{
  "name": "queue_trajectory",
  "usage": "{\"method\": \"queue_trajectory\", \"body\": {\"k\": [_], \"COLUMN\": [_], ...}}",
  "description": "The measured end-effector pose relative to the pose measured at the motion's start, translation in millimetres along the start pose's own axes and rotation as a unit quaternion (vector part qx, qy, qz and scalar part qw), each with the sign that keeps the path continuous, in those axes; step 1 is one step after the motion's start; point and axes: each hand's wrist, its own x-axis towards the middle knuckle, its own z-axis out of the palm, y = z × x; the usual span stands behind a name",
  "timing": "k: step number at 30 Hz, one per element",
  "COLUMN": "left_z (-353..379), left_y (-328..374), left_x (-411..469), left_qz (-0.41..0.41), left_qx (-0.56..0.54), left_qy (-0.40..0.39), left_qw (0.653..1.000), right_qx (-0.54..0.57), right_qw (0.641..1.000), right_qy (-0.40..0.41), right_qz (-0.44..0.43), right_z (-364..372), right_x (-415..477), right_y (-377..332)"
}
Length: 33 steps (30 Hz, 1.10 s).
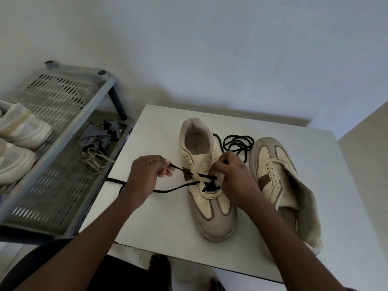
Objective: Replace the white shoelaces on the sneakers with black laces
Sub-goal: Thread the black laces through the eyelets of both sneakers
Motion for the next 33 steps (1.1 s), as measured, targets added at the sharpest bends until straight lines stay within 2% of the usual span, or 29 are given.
{"method": "queue_trajectory", "body": {"k": [3, 6, 9, 11, 12, 14, 15, 17, 18, 19, 21, 23, 25, 26, 27, 29, 30, 33], "left_z": [-4.4, -4.6, -4.7, -3.2, -2.0, 3.2, 4.9, 3.8, 2.2, -1.1, -2.5, -0.8, 0.5, -1.2, -5.0, -11.9, -14.8, -15.3], "left_y": [3.8, 2.2, -1.5, -4.8, -8.3, -12.7, -14.6, -9.7, -7.0, -4.3, -4.0, -12.2, -17.9, -16.3, -11.2, 0.5, 8.8, 24.6], "left_x": [2.6, 2.9, 3.1, 3.9, 4.5, -0.2, -2.3, -3.9, -4.1, -4.3, -5.3, -5.0, -5.5, -4.9, -3.7, -1.9, -2.4, -6.5], "left_qz": [-0.008, -0.001, -0.023, -0.017, 0.0, 0.06, 0.115, 0.256, 0.306, 0.318, 0.266, 0.215, 0.186, 0.17, 0.136, 0.046, 0.026, 0.071], "left_qx": [-0.048, -0.026, -0.001, 0.085, 0.173, 0.348, 0.39, 0.389, 0.37, 0.351, 0.35, 0.43, 0.479, 0.468, 0.426, 0.267, 0.193, 0.087], "left_qy": [0.066, 0.103, 0.09, 0.066, 0.049, 0.054, 0.074, 0.104, 0.087, 0.041, -0.072, -0.147, -0.18, -0.191, -0.204, -0.224, -0.218, -0.178], "left_qw": [0.997, 0.994, 0.996, 0.994, 0.984, 0.934, 0.911, 0.879, 0.873, 0.88, 0.895, 0.864, 0.839, 0.846, 0.871, 0.936, 0.956, 0.978], "right_qx": [0.012, 0.017, 0.015, 0.018, 0.025, 0.046, 0.062, 0.095, 0.106, 0.116, 0.133, 0.15, 0.155, 0.152, 0.146, 0.124, 0.112, 0.102], "right_qw": [1.0, 1.0, 1.0, 1.0, 0.999, 0.998, 0.995, 0.99, 0.988, 0.986, 0.984, 0.98, 0.981, 0.983, 0.986, 0.991, 0.992, 0.993], "right_qy": [0.002, 0.008, 0.014, 0.018, 0.023, 0.049, 0.068, 0.104, 0.113, 0.116, 0.114, 0.116, 0.108, 0.095, 0.072, 0.016, -0.008, -0.016], "right_qz": [0.003, 0.003, -0.006, -0.01, -0.009, -0.017, -0.021, -0.025, -0.025, -0.028, -0.041, -0.056, -0.052, -0.047, -0.044, -0.047, -0.05, -0.054], "right_z": [1.6, 3.4, 3.9, 3.9, 3.5, 2.5, 2.6, 3.5, 4.4, 5.9, 8.8, 11.9, 13.3, 13.3, 13.0, 13.4, 15.1, 22.4], "right_x": [0.3, 0.6, -2.5, -4.8, -5.2, -4.0, -2.9, -1.5, -1.5, -1.7, -3.2, -4.8, -5.9, -6.7, -7.3, -8.5, -9.1, -9.6], "right_y": [1.1, 2.1, 4.1, 4.5, 4.6, 3.4, 2.4, -1.2, -3.8, -6.5, -11.4, -16.1, -20.5, -22.7, -24.9, -30.6, -35.1, -54.0]}}
